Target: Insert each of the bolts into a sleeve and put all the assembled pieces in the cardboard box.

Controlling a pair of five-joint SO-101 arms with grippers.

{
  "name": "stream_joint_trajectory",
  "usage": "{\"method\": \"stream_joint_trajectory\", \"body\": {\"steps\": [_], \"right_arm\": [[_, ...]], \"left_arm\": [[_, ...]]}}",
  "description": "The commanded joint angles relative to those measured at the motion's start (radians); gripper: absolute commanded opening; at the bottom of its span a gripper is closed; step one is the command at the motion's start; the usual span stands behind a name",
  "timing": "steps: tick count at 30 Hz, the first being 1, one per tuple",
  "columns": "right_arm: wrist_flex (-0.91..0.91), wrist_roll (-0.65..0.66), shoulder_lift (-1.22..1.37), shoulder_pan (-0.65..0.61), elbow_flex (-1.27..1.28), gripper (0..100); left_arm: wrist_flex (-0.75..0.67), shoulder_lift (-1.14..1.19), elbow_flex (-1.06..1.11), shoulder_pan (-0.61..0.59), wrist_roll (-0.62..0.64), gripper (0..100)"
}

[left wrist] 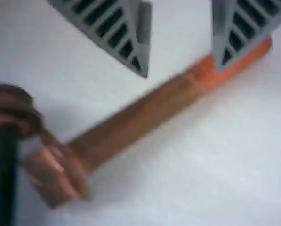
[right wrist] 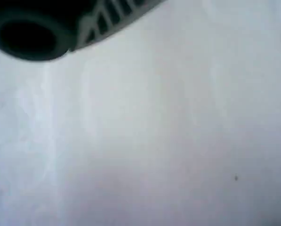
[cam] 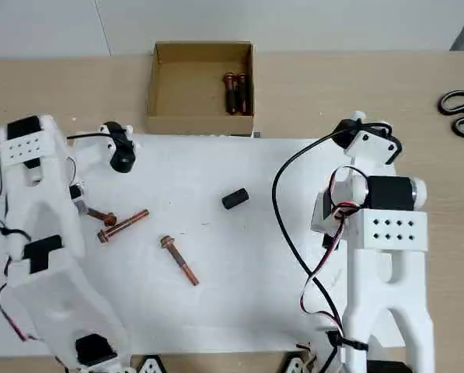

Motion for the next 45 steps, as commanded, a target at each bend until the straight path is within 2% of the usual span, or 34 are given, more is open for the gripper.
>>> {"method": "stream_joint_trajectory", "body": {"steps": [1, 17, 33, 40, 45], "right_arm": [[-0.018, -0.009, -0.024, 0.007, -0.005, 0.3], [-0.018, -0.014, -0.025, 0.007, -0.005, 0.3], [-0.013, -0.014, -0.027, 0.008, -0.005, 0.3], [-0.007, -0.014, -0.031, 0.008, -0.005, 0.3], [-0.007, -0.014, -0.033, 0.008, -0.005, 0.3]], "left_arm": [[-0.058, 0.023, -0.012, 0.018, -0.535, 9], [-0.049, 0.112, -0.012, 0.120, -0.459, 9], [0.101, 0.005, -0.015, 0.308, -0.407, 5], [0.110, -0.002, -0.013, 0.313, -0.404, 5], [0.104, 0.048, -0.013, 0.313, -0.345, 5]]}}
